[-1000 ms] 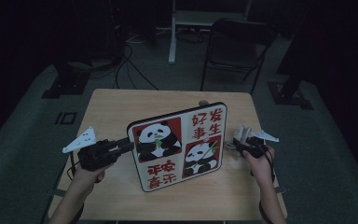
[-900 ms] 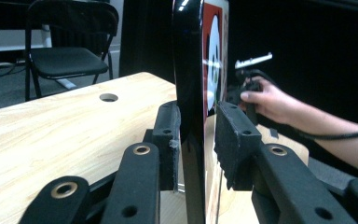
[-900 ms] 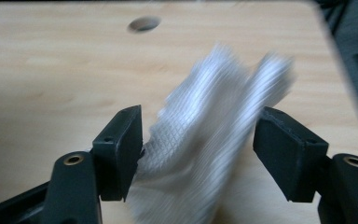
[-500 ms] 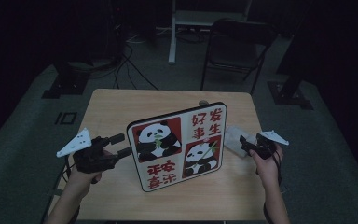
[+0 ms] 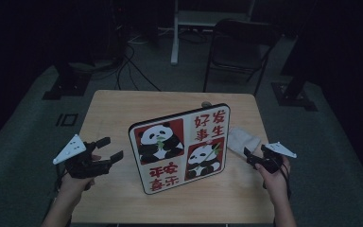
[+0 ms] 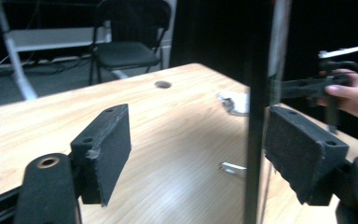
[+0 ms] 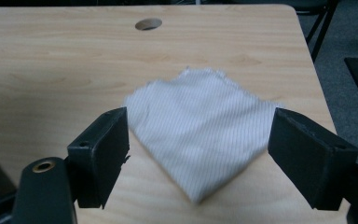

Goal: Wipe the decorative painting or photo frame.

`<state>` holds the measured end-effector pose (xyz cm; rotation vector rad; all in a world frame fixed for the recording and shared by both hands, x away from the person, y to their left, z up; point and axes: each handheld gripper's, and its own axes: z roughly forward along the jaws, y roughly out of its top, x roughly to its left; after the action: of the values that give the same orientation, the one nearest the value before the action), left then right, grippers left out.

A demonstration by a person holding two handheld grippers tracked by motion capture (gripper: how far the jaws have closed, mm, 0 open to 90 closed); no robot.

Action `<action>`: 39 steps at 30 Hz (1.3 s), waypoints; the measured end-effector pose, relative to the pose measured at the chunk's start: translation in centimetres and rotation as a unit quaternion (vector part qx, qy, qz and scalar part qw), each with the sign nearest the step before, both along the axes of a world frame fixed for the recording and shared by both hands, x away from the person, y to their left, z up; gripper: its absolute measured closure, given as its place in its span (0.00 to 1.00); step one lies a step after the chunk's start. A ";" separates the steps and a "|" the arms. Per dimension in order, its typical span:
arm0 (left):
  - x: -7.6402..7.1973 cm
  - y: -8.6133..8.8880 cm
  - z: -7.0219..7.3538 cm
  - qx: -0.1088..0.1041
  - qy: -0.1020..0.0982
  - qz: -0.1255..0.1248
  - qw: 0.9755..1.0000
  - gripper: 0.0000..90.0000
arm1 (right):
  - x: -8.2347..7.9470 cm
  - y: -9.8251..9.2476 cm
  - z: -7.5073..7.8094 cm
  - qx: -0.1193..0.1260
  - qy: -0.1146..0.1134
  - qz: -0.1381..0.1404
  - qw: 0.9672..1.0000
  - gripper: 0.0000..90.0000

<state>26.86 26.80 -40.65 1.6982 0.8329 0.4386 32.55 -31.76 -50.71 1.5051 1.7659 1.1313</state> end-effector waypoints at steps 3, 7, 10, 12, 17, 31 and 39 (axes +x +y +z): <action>0.1 0.5 -1.2 0.010 0.019 0.015 1.000 0.22 | -0.7 -0.1 -0.4 0.000 0.007 0.003 1.000 0.22; 0.3 1.1 -3.0 0.019 0.047 0.039 0.998 0.21 | -1.5 -0.2 -1.3 -0.001 0.019 0.003 1.000 0.22; 0.4 1.5 -4.3 0.035 0.062 0.062 0.995 0.20 | -1.8 -0.3 -1.7 -0.005 0.026 0.003 1.000 0.21; 0.4 1.8 -5.3 0.044 0.075 0.075 0.993 0.17 | -2.3 -0.5 -2.2 -0.005 0.035 0.000 0.999 0.21; 0.4 2.3 -7.8 0.076 0.100 0.100 0.987 0.16 | -3.0 -0.8 -2.9 -0.018 0.052 -0.007 0.998 0.21; 0.7 6.1 -12.6 0.109 0.182 0.260 0.942 0.13 | -3.8 -0.6 -4.3 -0.045 0.085 -0.017 0.995 0.20; 1.1 7.9 -13.8 0.120 0.205 0.310 0.921 0.11 | -3.7 -0.2 -4.5 -0.068 0.104 -0.016 0.992 0.20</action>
<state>27.91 34.66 -54.41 1.7520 1.7033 0.6398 28.89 -32.00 -55.16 1.6108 1.9059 0.8456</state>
